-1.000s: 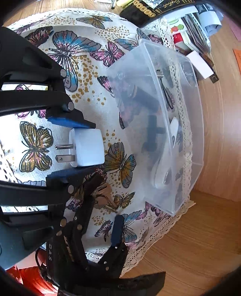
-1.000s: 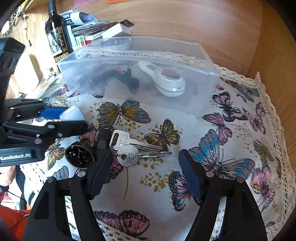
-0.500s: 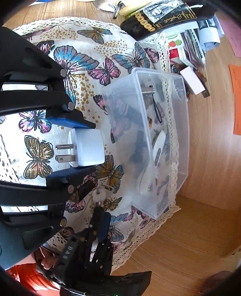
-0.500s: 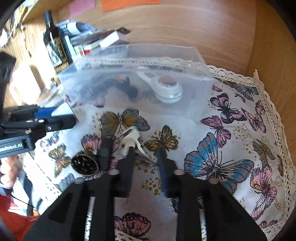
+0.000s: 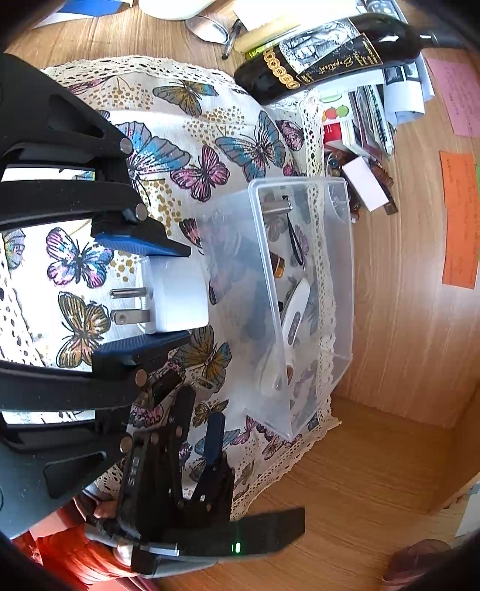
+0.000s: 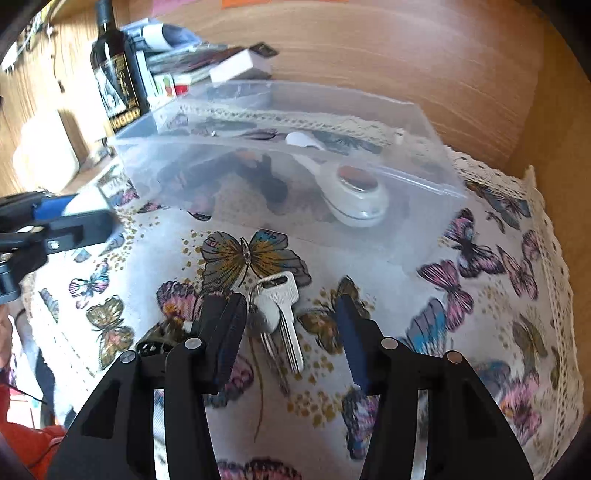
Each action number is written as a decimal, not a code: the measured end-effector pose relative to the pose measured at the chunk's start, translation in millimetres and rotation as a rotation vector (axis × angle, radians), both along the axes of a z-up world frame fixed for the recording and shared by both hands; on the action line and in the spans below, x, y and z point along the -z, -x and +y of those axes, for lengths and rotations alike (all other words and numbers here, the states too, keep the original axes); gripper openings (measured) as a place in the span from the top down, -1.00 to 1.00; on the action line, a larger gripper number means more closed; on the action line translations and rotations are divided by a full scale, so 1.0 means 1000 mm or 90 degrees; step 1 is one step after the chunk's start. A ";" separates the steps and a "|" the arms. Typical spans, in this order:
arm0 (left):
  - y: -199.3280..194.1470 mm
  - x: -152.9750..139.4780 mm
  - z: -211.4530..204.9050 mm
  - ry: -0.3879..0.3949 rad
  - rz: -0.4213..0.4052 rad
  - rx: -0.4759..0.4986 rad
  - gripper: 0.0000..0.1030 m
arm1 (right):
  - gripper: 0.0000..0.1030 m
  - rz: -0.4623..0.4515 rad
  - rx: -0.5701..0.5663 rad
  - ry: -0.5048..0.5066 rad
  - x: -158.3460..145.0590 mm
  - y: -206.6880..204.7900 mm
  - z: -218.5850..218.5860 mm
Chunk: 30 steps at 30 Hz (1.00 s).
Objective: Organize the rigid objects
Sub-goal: 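Place the white plug in the clear box with the left while the right drops the keys in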
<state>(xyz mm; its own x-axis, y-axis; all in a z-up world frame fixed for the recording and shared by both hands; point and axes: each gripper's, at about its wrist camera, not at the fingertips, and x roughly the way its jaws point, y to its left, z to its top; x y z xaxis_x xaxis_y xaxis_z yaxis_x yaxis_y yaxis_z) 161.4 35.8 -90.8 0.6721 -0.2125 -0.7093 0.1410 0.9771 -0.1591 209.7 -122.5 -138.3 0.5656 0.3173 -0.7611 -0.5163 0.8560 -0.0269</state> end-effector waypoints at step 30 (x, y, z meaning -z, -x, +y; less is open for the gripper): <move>0.000 -0.032 0.017 0.010 -0.056 -0.037 0.26 | 0.87 -0.113 -0.010 -0.077 -0.054 0.018 -0.014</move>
